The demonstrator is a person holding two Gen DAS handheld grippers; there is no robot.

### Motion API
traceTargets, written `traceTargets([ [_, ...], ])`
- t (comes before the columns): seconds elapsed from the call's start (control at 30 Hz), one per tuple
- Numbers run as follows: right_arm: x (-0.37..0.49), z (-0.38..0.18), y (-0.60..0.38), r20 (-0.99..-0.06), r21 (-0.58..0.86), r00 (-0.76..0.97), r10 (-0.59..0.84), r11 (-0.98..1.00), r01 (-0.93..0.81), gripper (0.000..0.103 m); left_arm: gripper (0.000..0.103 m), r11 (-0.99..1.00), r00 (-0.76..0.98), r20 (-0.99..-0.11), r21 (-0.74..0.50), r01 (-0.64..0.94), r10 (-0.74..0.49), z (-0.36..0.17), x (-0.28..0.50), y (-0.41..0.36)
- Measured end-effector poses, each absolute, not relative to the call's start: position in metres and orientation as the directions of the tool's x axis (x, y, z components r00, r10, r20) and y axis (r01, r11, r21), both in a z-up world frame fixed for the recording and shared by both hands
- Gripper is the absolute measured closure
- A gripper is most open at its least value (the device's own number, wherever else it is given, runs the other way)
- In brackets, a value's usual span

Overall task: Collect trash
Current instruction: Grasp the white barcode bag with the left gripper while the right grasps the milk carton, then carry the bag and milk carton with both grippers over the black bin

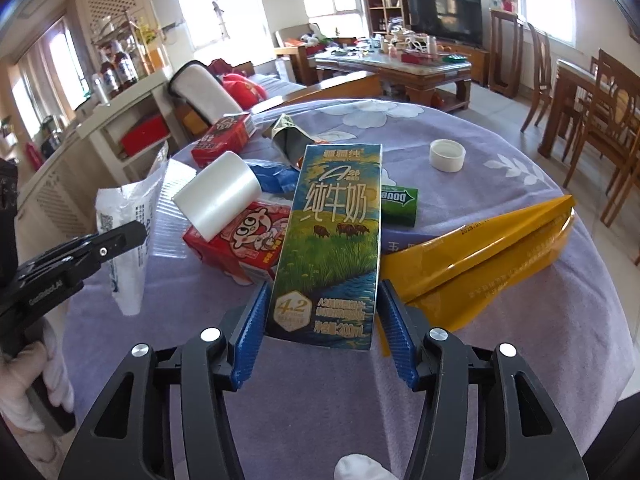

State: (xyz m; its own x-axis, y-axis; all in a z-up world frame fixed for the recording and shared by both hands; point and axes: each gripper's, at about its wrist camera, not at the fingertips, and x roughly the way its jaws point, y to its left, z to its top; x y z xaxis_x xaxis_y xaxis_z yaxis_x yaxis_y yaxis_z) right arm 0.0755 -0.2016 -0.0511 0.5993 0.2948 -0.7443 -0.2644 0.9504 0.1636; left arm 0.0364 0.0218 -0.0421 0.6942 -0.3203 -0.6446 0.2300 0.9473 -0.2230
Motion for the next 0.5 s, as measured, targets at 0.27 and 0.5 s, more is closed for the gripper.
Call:
traceTargets([
  [0.27, 0.066, -0.043, -0.216, -0.704, 0.254, 0.614, 0.358, 0.933, -0.254, 0.052, 0.097, 0.928, 0.745, -0.556, -0.262, 0.264, -0.369, -0.029, 0.023, 0.031],
  [0.5, 0.049, -0.020, -0.231, -0.665, 0.280, 0.639, 0.386, 0.922, -0.267, 0.052, 0.097, 0.902, 0.784, -0.452, -0.279, 0.330, -0.426, 0.003, 0.005, 0.024],
])
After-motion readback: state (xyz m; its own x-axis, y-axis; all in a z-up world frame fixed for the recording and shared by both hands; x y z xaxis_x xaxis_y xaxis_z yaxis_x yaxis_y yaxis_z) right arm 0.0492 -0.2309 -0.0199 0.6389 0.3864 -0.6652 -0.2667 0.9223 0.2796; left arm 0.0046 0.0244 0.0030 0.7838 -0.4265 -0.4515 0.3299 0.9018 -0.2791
